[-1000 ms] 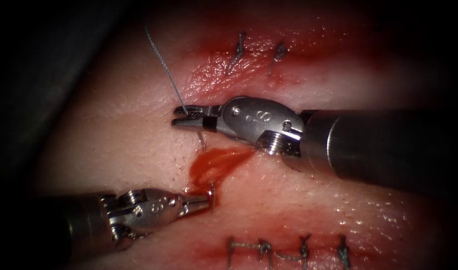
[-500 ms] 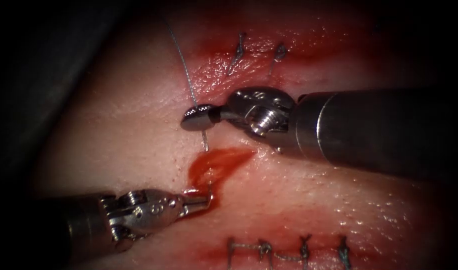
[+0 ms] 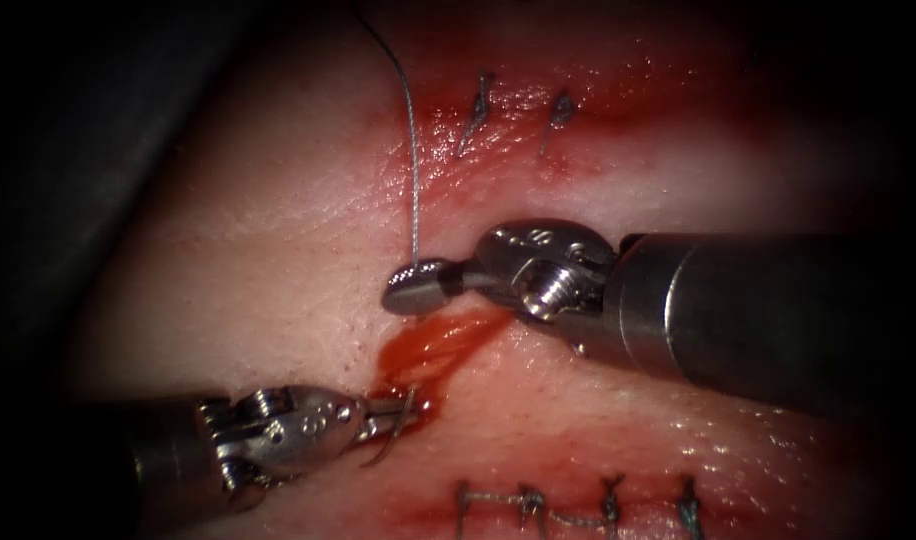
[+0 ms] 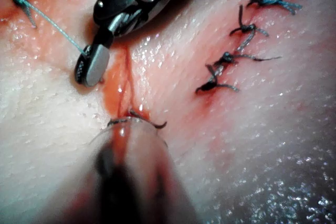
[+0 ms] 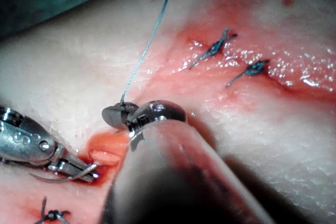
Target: Wound Closure
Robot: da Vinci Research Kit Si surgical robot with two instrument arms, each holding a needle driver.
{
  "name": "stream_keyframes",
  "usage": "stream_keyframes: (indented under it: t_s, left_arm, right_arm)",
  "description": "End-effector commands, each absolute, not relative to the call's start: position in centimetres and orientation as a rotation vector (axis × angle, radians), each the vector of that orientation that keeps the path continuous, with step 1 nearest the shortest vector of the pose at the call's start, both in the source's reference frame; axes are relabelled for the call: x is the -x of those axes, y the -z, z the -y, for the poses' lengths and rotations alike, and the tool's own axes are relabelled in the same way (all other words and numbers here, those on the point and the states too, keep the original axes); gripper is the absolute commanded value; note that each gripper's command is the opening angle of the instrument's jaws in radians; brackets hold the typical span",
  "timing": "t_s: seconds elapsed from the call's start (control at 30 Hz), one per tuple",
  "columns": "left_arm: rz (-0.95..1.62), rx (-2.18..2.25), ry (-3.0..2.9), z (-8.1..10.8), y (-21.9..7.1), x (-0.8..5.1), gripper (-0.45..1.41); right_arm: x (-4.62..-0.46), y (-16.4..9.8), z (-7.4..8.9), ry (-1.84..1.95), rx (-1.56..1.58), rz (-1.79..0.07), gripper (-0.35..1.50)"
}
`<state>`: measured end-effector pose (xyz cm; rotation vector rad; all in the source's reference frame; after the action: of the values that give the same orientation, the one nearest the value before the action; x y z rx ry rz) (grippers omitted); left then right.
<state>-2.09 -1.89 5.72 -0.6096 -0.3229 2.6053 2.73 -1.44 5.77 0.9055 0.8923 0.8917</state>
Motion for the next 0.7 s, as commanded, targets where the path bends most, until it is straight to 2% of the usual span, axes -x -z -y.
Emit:
stream_keyframes:
  t_s: [0.03,0.13,0.17,0.2,0.3,0.33,0.43,0.53,0.7]
  left_arm:
    - [0.324,0.612,-2.604,1.9,-5.8,2.15,0.12]
    - [0.319,0.621,-2.604,1.9,-5.7,2.15,0.12]
    - [0.318,0.623,-2.601,1.9,-5.7,2.16,0.12]
    - [0.311,0.627,-2.604,1.9,-5.7,2.16,0.12]
    - [0.298,0.658,-2.611,1.9,-5.6,2.15,0.12]
    - [0.293,0.668,-2.612,1.9,-5.6,2.15,0.12]
    - [0.262,0.713,-2.640,1.8,-5.6,2.12,0.12]
    - [0.243,0.857,-2.653,1.7,-5.6,2.10,0.12]
    - [0.237,1.042,-2.701,1.6,-5.6,2.10,0.10]
  right_arm:
    - [-2.82,-5.9,1.5,-0.878,-0.912,-0.902,-0.35]
    - [-2.81,-5.9,1.5,-0.870,-0.924,-0.937,-0.35]
    - [-2.79,-6.0,1.4,-0.848,-0.895,-0.980,-0.10]
    - [-2.77,-6.0,1.4,-0.840,-0.869,-1.012,0.29]
    - [-2.66,-6.1,1.2,-0.824,-0.791,-1.093,0.98]
    - [-2.61,-6.1,1.2,-0.824,-0.778,-1.105,1.11]
    - [-2.42,-6.2,1.0,-0.799,-0.708,-1.142,1.28]
    - [-2.10,-6.3,0.7,-0.772,-0.644,-1.185,1.31]
    - [-1.78,-6.3,0.4,-0.812,-0.552,-1.211,1.45]
